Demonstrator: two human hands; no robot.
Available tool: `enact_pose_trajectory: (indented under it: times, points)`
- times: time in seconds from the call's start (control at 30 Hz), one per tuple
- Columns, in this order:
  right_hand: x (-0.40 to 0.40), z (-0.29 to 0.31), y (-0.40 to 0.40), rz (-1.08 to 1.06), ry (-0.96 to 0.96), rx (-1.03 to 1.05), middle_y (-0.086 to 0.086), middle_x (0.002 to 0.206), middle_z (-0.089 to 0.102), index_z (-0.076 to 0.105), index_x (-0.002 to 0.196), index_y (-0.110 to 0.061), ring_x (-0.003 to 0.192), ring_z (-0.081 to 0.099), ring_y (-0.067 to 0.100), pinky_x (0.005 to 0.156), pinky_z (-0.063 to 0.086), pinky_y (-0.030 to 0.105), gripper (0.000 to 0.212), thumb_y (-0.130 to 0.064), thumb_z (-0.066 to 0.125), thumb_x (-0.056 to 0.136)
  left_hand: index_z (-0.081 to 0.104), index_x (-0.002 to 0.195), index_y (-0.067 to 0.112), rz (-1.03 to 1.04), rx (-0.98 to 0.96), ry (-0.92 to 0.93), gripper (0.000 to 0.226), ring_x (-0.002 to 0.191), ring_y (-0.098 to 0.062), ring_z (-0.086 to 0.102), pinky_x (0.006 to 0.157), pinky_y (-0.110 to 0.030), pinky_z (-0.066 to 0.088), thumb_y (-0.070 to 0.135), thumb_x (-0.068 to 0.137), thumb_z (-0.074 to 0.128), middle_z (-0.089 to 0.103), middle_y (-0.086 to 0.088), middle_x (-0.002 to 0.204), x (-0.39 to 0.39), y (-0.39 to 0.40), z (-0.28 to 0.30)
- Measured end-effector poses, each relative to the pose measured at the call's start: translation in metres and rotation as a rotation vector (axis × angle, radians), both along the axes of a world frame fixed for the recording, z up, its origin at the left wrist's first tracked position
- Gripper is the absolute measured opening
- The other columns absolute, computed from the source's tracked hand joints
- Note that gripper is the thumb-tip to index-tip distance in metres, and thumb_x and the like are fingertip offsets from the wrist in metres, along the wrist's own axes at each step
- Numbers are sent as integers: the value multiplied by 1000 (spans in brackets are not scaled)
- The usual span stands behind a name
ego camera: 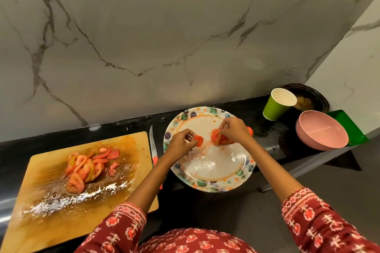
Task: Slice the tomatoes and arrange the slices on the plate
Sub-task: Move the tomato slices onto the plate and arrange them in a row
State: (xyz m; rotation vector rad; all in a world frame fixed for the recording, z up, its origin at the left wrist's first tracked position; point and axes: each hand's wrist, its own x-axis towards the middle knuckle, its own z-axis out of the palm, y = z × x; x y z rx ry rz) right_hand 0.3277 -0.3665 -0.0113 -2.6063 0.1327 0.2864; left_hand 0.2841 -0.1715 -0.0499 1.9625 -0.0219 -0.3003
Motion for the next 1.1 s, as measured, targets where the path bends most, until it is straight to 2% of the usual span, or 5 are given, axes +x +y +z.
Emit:
enact_pose_trajectory:
  times: [0.13, 0.53, 0.77, 0.93, 1.1]
  points:
    - [-1, -3, -7, 17, -5, -88, -1, 97, 67, 70, 94, -14, 91, 60, 14, 68, 44, 24, 12, -17, 62, 85, 56, 97, 13, 0, 7, -14, 12, 64, -13, 59, 56, -23, 51, 8, 88, 59, 59, -5, 88, 4, -7, -5]
    - [7, -1, -18, 14, -88, 53, -2, 77, 63, 62, 74, -21, 82, 62, 20, 64, 47, 29, 9, -15, 58, 80, 55, 108, 7, -80, 34, -18, 17, 65, -13, 58, 49, -14, 47, 12, 92, 55, 61, -12, 96, 33, -43, 2]
    - [5, -2, -32, -11, -104, 74, 2, 91, 67, 65, 81, -18, 87, 61, 20, 72, 51, 35, 3, -19, 62, 82, 61, 107, 12, -94, 276, -16, 18, 92, -22, 61, 75, -30, 51, 16, 90, 58, 65, -14, 107, 40, -54, -14]
    - [5, -2, -37, -13, -122, 87, 4, 93, 66, 66, 89, -11, 87, 59, 18, 65, 41, 27, 9, -18, 62, 85, 62, 109, 13, -21, 335, -95, 24, 93, -20, 62, 62, -20, 43, 24, 87, 62, 67, -9, 105, 33, -58, -20]
    - [4, -5, -36, 0, -127, 77, 5, 98, 66, 66, 91, -12, 90, 60, 18, 67, 44, 27, 10, -20, 62, 86, 60, 108, 12, 46, 313, -127, 26, 90, -19, 62, 68, -23, 45, 28, 88, 62, 68, -9, 102, 28, -57, -21]
